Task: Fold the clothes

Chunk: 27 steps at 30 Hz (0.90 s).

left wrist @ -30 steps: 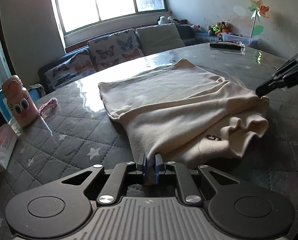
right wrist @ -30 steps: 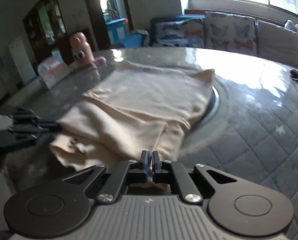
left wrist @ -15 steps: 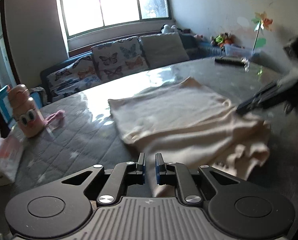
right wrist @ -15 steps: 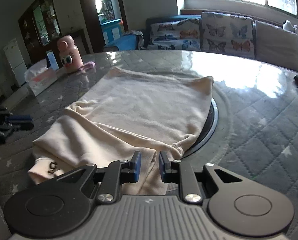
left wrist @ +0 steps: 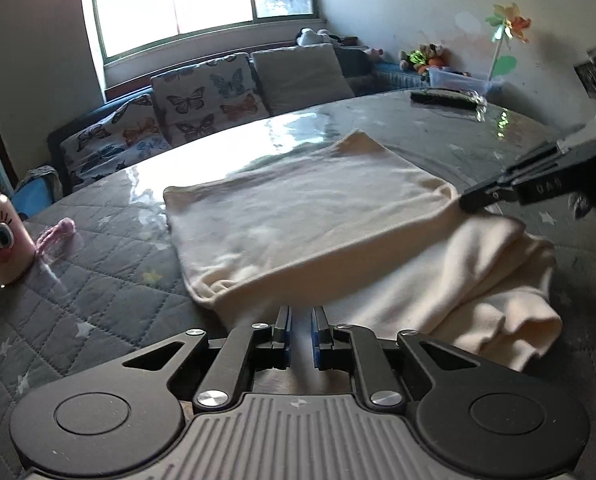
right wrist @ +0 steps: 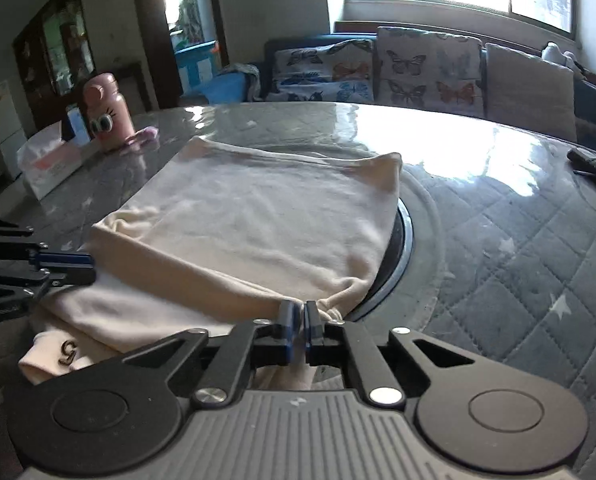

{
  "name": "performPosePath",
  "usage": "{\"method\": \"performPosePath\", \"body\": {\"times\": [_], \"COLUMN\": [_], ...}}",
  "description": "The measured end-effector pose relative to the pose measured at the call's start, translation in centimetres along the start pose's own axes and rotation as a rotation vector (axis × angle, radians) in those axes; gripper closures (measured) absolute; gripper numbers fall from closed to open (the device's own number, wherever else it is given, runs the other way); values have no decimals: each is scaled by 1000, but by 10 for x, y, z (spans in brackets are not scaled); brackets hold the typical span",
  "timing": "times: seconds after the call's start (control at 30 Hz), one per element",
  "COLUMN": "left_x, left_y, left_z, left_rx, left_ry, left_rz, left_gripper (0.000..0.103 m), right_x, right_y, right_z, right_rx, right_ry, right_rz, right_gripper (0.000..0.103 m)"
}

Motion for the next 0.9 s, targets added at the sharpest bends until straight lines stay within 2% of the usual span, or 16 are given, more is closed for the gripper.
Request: {"method": "performPosePath", "body": {"times": [0.03,0.17,0.27,0.4,0.57,0.7,0.8,0.9], "left_x": [2,12,14,10,12,17,17,14], "left_y": [-1,0,0,-3,-6,1,-1,-7], "left_z": [-2,0,11,19,14,15,22,27], "left_rx": [4,7,11,23,25,16,21,30], "left_ry": [6,24,9,-12,-1,18,4,-9], "left_rz": [0,8,-4,-6,-17,-3,-14,-26], "left_gripper": [90,88,85,84,81,79,79,79], "right_x": [0,1,2,-13,-22,-9,0,2], "right_y": [-1,-5,-9,-31,-43,-42,-30,-11], "right_z": [1,3,5,11,0,2,15,24], "right_rx": [5,25,40,101,103,88,59,43], "right_ry": [-1,-6,-9,-59,-72,-37,-15,-28], "right_rz": [-4,-18,-29,-123,-217,-198,-145,-62], "right_gripper": [92,91,91,91,88,78,78,79]}}
Point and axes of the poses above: each gripper's, at about its wrist camera, not at the fingertips, and z roughly the way its jaws point, y to its right, x to its top, the point moved 4 cm from there along z, roughly the way its jaws point, and after that the axes turned 2 degrees about -y, right-handed, at the moved point
